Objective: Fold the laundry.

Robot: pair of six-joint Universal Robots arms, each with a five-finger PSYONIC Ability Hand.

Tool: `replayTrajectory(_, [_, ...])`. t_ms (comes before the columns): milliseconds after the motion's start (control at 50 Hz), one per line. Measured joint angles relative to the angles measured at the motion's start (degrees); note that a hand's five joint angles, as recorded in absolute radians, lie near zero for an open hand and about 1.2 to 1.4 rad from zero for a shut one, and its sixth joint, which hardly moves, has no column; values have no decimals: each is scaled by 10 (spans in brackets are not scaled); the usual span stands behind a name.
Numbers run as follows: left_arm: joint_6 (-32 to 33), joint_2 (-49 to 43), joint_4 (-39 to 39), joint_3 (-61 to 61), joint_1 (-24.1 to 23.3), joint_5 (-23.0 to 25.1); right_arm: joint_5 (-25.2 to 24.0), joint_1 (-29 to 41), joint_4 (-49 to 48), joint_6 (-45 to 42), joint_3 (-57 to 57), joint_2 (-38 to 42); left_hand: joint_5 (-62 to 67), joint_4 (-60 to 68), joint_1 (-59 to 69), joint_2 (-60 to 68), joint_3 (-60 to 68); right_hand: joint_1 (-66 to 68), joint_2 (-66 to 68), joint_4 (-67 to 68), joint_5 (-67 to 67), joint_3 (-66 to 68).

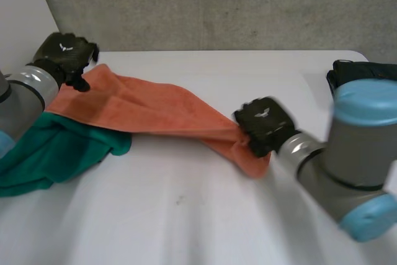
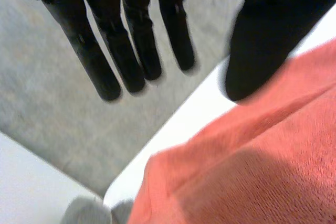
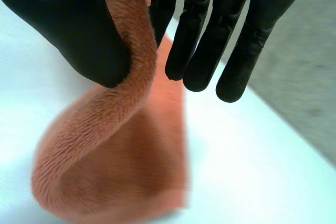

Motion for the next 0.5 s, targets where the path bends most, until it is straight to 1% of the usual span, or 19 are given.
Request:
replayTrajectory(20, [0, 0, 0, 0, 0, 0, 0, 0, 0, 0, 0, 0, 0, 0, 0, 0, 0, 0, 0, 0, 0, 0])
replayTrajectory(40, [-12, 25, 1, -17, -8, 0, -3, -21, 12, -16, 9, -27, -183, -184, -183, -171, -180, 3, 0, 0, 3, 0])
replayTrajectory(60, [-21, 48, 2, -33, -15, 0, -5, -39, 21, -30, 15, -46, -269, -269, -246, -258, -263, 3, 0, 0, 4, 0])
replayTrajectory(80, [-21, 48, 2, -33, -15, 0, -5, -39, 21, -30, 15, -46, -269, -269, -246, -258, -263, 3, 0, 0, 4, 0])
replayTrajectory(120, [-33, 88, 3, -64, -26, 1, -15, -78, 43, -59, 25, -79, -319, -315, -275, -300, -313, 3, 0, 0, 6, 0])
replayTrajectory(200, [-38, 117, 4, -95, -34, 1, -29, -126, 71, -96, 30, -99, -320, -316, -275, -302, -314, 3, 0, 0, 6, 0])
replayTrajectory(220, [-38, 125, 4, -110, -39, 2, -36, -153, 85, -115, 30, -103, -320, -316, -275, -302, -314, 3, 0, 0, 6, 0])
replayTrajectory(240, [-38, 125, 4, -110, -39, 2, -36, -153, 85, -115, 30, -103, -320, -316, -275, -302, -314, 3, 0, 0, 6, 0])
replayTrajectory(260, [-38, 131, 5, -127, -45, 2, -46, -186, 101, -138, 30, -106, -320, -316, -275, -302, -314, 3, 0, 0, 6, 0])
replayTrajectory(340, [-36, 130, 5, -153, -55, 2, -57, -234, 119, -168, 29, -104, -312, -312, -271, -298, -312, 3, 0, 0, 6, 0])
replayTrajectory(420, [-31, 109, 12, -184, -68, 1, -62, -269, 124, -188, 27, -93, -273, -276, -233, -264, -278, 3, 0, 0, 6, 0])
replayTrajectory(460, [-29, 91, 18, -194, -73, -1, -62, -277, 121, -191, 25, -86, -232, -235, -192, -223, -237, 3, 0, 0, 6, 0])
replayTrajectory(500, [-27, 69, 27, -202, -79, -4, -61, -286, 116, -192, 23, -77, -224, -227, -189, -216, -229, 3, 0, 0, 6, 0])
